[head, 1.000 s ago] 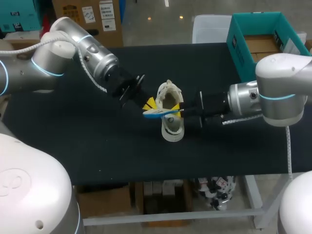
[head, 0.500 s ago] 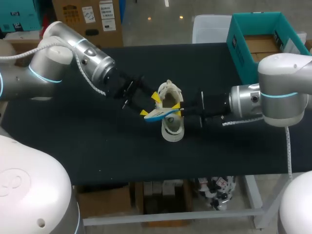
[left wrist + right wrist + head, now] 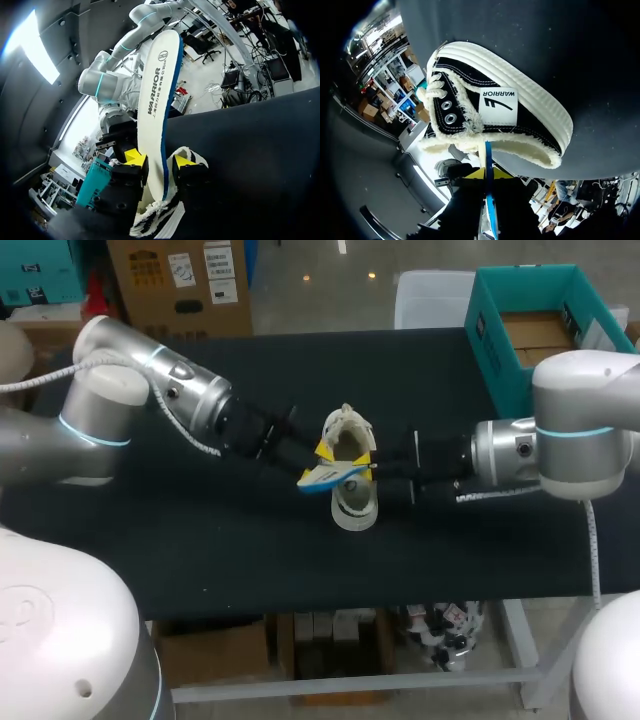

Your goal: Open the shoe tongue, take the insole out of the shoe, put the insole back into the shoe, and pack the shoe into the shoebox

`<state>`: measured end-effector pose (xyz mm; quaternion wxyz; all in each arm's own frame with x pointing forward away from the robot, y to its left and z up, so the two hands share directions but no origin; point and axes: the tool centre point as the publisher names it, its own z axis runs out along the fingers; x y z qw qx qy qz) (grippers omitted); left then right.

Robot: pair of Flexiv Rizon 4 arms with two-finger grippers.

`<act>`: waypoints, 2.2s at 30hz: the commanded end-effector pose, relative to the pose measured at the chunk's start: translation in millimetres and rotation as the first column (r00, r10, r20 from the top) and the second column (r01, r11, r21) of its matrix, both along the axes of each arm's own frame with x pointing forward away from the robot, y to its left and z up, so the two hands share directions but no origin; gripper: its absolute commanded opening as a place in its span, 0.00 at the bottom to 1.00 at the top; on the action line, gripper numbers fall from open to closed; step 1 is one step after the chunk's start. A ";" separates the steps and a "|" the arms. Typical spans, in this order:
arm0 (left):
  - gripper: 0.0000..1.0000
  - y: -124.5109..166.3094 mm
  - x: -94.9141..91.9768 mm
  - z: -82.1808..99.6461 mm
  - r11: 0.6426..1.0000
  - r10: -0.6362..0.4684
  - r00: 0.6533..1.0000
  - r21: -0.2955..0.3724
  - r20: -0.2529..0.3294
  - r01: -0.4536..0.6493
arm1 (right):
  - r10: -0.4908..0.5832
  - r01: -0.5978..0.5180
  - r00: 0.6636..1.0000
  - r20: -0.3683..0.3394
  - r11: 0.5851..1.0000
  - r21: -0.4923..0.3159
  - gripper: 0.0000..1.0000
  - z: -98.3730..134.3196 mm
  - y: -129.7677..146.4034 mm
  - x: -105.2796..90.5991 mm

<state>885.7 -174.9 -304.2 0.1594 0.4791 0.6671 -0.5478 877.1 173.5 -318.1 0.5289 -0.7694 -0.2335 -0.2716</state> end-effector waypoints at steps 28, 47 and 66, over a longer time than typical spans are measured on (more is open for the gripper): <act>0.00 -19.2 24.1 -12.5 0.995 -0.049 0.999 0.090 0.023 0.046 | 0.092 -0.087 0.992 0.089 0.994 -0.063 0.00 -13.2 -0.3 9.8; 0.00 -19.8 35.7 -27.5 0.991 -0.012 1.000 0.132 0.013 0.010 | 0.114 -0.112 0.992 0.050 0.992 -0.053 0.00 -32.6 0.7 29.3; 0.00 -16.8 30.4 -28.4 0.992 0.005 1.000 0.123 0.011 -0.006 | 0.043 -0.037 0.997 0.063 0.995 -0.090 0.38 -6.4 -15.0 -0.8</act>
